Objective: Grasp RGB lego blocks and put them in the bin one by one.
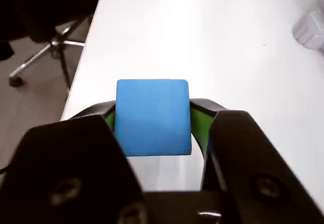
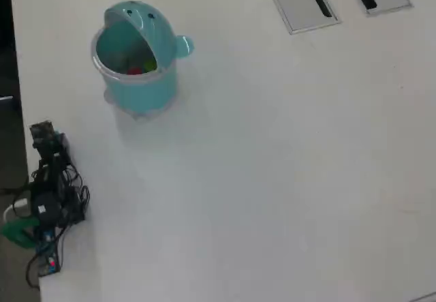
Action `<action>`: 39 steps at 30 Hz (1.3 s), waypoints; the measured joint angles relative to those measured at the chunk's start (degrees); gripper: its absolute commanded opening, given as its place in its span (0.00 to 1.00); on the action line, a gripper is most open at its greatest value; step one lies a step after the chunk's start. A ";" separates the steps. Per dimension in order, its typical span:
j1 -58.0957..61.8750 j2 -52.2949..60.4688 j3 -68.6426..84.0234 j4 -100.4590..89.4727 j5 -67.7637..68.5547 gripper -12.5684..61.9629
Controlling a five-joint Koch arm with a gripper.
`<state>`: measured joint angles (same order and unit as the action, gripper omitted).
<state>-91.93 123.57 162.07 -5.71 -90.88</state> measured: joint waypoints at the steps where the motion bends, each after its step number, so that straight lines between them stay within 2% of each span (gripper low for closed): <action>1: 0.26 0.44 0.00 -0.18 0.44 0.34; 12: 5.36 6.68 -7.38 -0.53 1.41 0.34; 27: 22.68 6.77 -31.20 4.04 1.49 0.34; 31: 27.07 4.04 -35.07 4.13 2.46 0.34; 39: 31.99 -8.17 -45.09 4.22 2.81 0.34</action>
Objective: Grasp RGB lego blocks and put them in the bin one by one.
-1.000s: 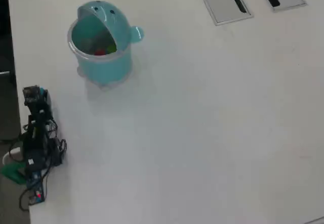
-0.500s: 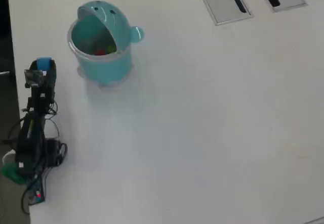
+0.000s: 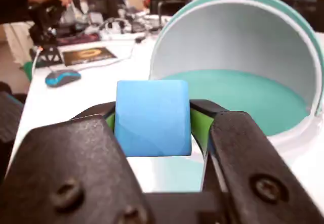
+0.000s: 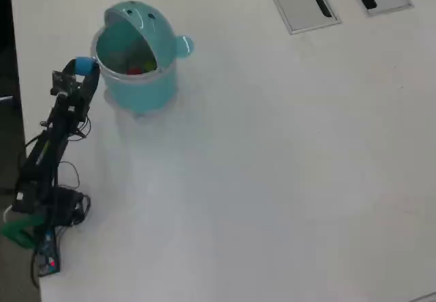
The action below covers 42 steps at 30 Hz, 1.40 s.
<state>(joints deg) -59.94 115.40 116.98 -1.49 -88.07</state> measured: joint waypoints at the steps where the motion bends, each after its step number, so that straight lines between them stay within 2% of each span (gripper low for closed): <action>1: 0.44 -4.22 -4.39 -0.09 0.09 0.34; 10: 1.32 -21.18 -19.51 0.00 0.44 0.34; 16: 6.24 -30.41 -29.88 -0.18 0.44 0.35; 17: 6.94 -31.29 -30.50 -0.09 0.35 0.41; 20: 9.58 -33.49 -31.82 -0.09 -0.18 0.47; 22: 10.37 -33.57 -32.08 -0.18 -0.18 0.54; 26: 10.46 -33.66 -31.99 -1.05 -1.32 0.60; 31: 10.46 -33.49 -31.55 -4.13 -1.32 0.60; 42: 10.55 -23.64 -15.56 -9.67 -1.23 0.60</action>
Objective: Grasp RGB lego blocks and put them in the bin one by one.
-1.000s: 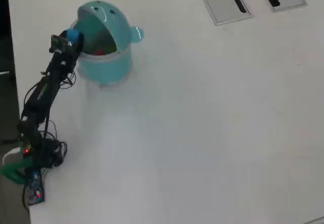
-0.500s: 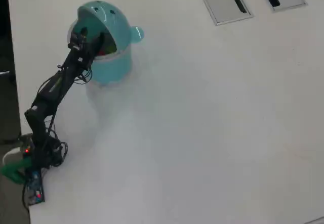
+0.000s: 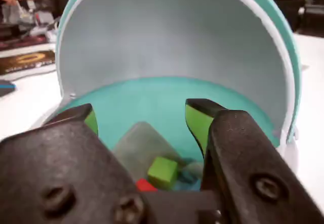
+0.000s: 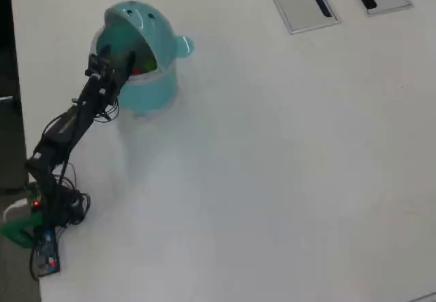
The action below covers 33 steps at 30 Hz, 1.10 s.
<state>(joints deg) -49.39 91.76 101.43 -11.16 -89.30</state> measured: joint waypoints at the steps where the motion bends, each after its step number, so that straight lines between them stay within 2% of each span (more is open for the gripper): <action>1: -0.09 0.88 1.49 -0.70 0.35 0.60; 10: 0.35 11.07 12.74 -5.63 2.55 0.60; 33: 6.50 39.11 30.32 -5.98 22.59 0.61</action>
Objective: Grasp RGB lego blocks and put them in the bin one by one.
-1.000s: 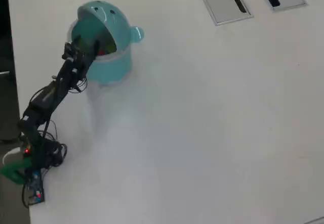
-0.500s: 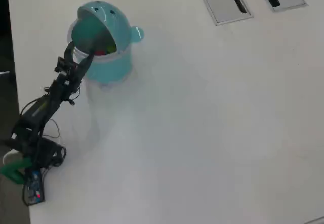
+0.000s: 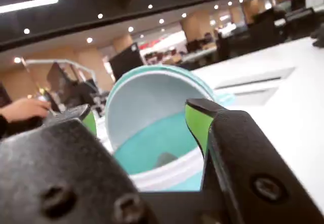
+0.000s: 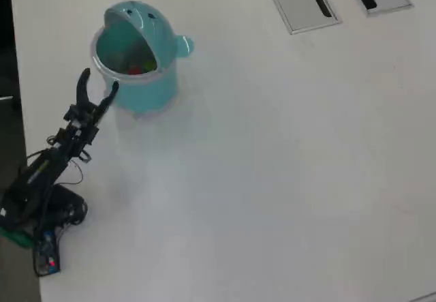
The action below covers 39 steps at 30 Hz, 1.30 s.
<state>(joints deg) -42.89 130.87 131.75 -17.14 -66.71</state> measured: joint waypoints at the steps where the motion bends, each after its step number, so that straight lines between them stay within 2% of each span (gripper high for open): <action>1: 0.26 0.26 0.00 -0.09 1.23 0.61; 9: 6.68 0.35 0.18 -0.70 12.04 0.62; 23: 23.99 0.35 5.01 -17.75 27.42 0.61; 39: 40.17 0.35 8.79 -24.35 46.23 0.60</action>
<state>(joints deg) -2.72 131.22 140.54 -41.48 -20.48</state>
